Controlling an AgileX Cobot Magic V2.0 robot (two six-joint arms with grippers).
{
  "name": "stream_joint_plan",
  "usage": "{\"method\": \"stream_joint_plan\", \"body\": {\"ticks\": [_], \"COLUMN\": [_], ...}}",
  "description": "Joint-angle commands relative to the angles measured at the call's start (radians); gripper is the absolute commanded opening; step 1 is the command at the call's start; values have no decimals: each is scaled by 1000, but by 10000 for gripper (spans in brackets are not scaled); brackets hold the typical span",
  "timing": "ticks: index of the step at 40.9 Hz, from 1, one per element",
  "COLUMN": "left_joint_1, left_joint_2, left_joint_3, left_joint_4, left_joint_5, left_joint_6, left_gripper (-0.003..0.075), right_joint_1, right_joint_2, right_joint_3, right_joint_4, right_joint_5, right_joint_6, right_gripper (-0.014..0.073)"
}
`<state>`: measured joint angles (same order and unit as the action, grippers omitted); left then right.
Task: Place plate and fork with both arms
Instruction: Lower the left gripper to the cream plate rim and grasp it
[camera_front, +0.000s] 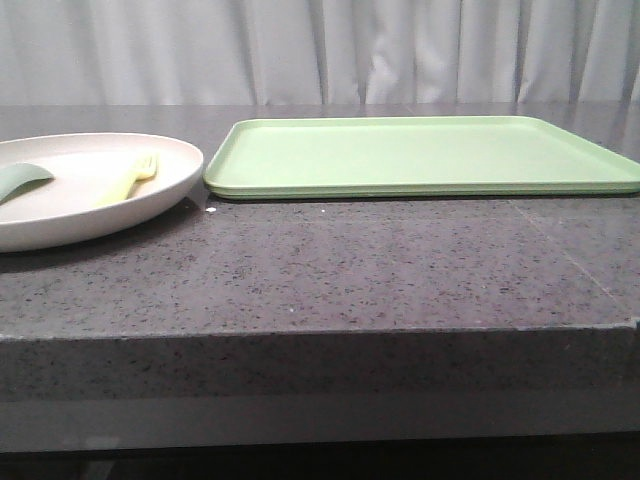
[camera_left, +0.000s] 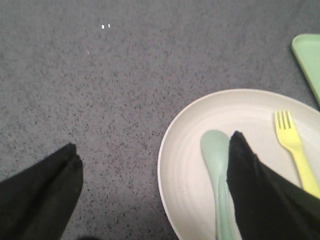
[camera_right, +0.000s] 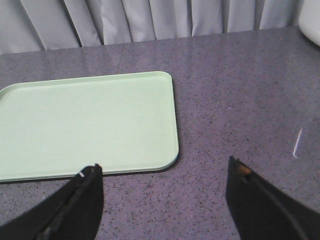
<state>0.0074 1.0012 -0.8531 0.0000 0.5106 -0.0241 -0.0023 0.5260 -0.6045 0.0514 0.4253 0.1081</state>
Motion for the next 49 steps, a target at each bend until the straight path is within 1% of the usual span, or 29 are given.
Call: {"method": "stream_joint_plan", "body": {"ticks": [1,8,14,21,28,30,34,40,49], "left_joint_1": [2,2,2,2,2,2,2,2,2], "left_joint_2": [91,257,357,444,491,500,515,522,522], "left_joint_3": [-103,-203,-254,-267,-267,-267,-267,-267,-267], "left_joint_4": [0,0,0,0,0,0,0,0,0], "left_joint_5": [25,151,214,210,203,203,201,206,205], "left_joint_6": [-6,-6,-6,-6,-6,-6,-6,-6,-6], "left_gripper": [565,565,565,565,564,550,504,406,215], "right_joint_1": [9,11,11,11,11,11,11,11,11], "right_joint_2": [10,10,10,10,10,10,10,10,10], "right_joint_3": [-38,-38,-38,-38,-38,-38,-38,-38,-38], "right_joint_4": [-2,-2,-2,-2,-2,-2,-2,-2,-2], "right_joint_5": [-71,-71,-70,-70,-70,-70,-70,-70,-70], "right_joint_6": [-9,-9,-9,-9,-9,-9,-9,-9,-9], "right_gripper": [543,543,543,543,543,543,543,543,543]}}
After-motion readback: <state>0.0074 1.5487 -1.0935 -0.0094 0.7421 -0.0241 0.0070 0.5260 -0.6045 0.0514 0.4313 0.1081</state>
